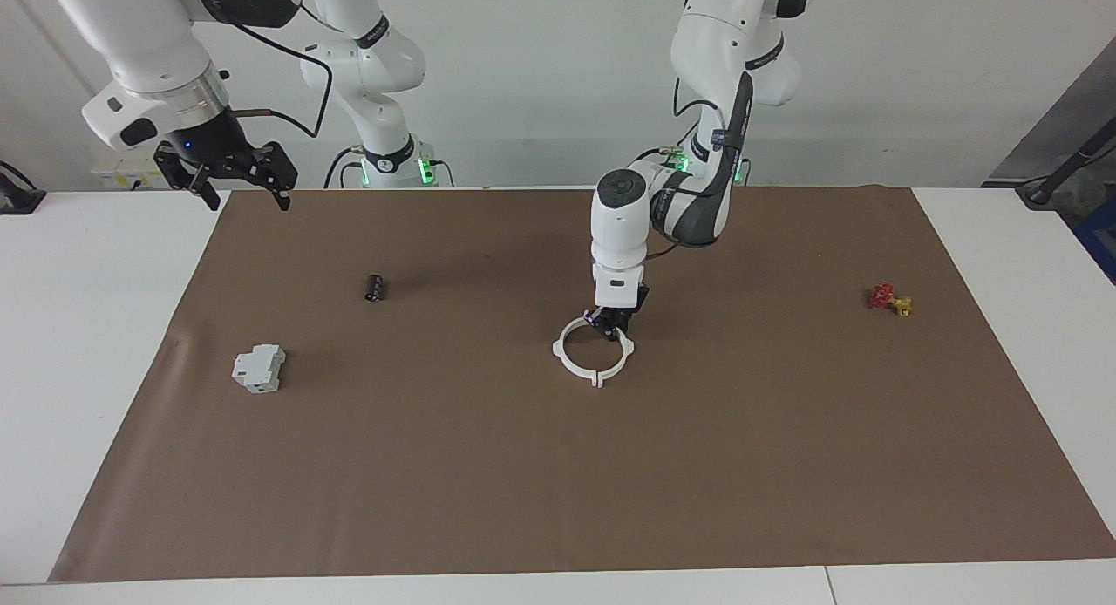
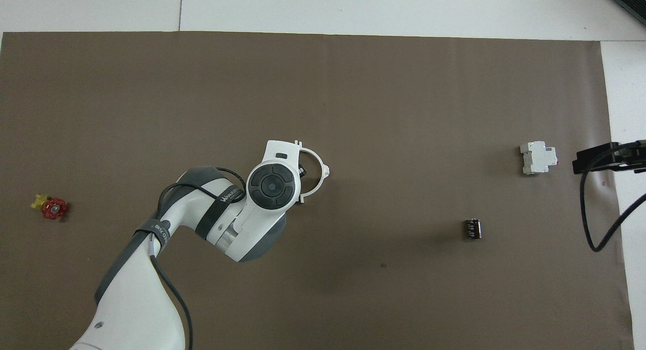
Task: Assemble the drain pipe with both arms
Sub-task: 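Align and press the held half onto the placed half, left gripper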
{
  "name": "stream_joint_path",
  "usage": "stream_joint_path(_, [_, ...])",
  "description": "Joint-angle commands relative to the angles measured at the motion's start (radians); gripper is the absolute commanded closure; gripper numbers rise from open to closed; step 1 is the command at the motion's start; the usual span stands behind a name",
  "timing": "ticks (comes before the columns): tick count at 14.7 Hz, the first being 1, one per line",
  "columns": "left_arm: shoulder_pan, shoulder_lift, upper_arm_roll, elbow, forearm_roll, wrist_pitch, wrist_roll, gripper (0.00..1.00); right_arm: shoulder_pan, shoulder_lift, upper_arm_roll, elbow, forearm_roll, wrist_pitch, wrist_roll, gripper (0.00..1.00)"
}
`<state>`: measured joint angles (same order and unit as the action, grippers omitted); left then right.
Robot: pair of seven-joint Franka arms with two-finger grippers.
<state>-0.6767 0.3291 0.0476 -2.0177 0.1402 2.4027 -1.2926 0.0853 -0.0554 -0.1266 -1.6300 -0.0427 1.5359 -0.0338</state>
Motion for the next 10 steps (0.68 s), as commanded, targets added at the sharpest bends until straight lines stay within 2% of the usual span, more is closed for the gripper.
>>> stream_joint_path(1, [-0.02,0.004,0.015,-0.006,0.021,0.012,-0.024,0.0,-0.007,-0.027,0.005,-0.033,-0.009,0.018,0.011,0.0])
stream_joint_path(10, [-0.017,0.004,0.015,-0.006,0.021,0.006,-0.017,0.0,-0.006,-0.027,0.007,-0.033,-0.009,0.018,0.009,0.0])
